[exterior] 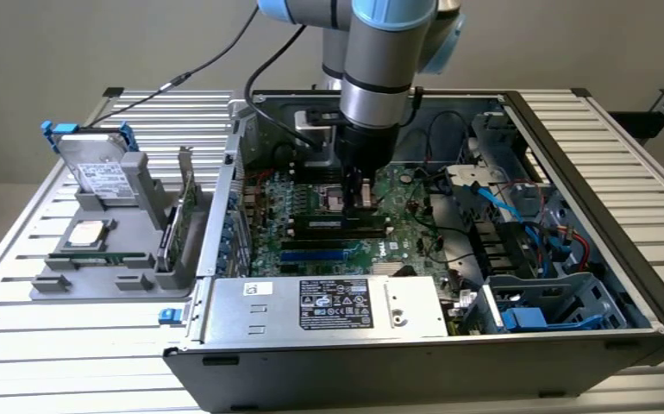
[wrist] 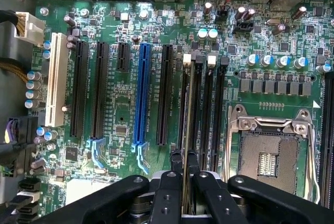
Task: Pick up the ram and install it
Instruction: 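Insert the ram into the slot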
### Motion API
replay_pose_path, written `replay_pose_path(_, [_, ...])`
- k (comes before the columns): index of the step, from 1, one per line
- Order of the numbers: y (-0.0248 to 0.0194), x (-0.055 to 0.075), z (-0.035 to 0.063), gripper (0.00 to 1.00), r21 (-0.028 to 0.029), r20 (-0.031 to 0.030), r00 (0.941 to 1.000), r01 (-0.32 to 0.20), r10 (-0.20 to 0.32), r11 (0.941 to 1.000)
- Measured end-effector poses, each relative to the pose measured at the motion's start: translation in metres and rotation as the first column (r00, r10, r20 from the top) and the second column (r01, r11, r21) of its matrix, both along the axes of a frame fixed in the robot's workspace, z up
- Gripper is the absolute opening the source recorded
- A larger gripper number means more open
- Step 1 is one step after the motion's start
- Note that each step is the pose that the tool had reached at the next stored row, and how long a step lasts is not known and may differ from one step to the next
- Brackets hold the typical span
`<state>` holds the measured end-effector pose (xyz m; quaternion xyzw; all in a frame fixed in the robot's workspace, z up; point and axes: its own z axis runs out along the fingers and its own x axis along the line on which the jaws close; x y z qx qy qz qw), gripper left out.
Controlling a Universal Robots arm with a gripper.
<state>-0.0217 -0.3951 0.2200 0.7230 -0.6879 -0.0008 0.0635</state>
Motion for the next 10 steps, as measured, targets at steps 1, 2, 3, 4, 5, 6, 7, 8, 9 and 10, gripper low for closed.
replay_pose_path(1, [0.0, -0.0004, 0.0, 0.14, -0.0012, 0.0, 1.0, 0.0, 0.0, 1.0])
replay_pose_path(2, [0.0, -0.0008, 0.0, 0.14, -0.0027, 0.0003, 1.0, 0.0, 0.0, 1.0])
replay_pose_path(3, [0.0, -0.001, 0.0, 0.14, -0.0043, 0.0006, 1.0, -0.001, 0.001, 1.0])
replay_pose_path(4, [0.0, -0.0012, 0.0, 0.14, -0.0059, 0.0009, 1.0, -0.001, 0.001, 1.0])
replay_pose_path(5, [0.0, -0.0012, 0.0001, 0.14, -0.007, 0.0009, 1.0, -0.001, 0.001, 1.0])
replay_pose_path(6, [0.0, -0.0012, 0.0001, 0.14, -0.0076, 0.0013, 1.0, -0.002, 0.002, 1.0])
replay_pose_path(7, [0.0, -0.0012, 0.0, 0.14, -0.0082, 0.0018, 1.0, -0.002, 0.002, 1.0])
replay_pose_path(8, [0.0, -0.0012, 0.0, 0.14, -0.0086, 0.0021, 1.0, -0.002, 0.002, 1.0])
replay_pose_path(9, [0.0, -0.0012, 0.0, 0.14, -0.0089, 0.0028, 1.0, -0.002, 0.002, 1.0])
replay_pose_path(10, [0.0001, -0.0012, 0.0, 0.14, -0.0092, 0.003, 1.0, -0.002, 0.002, 1.0])
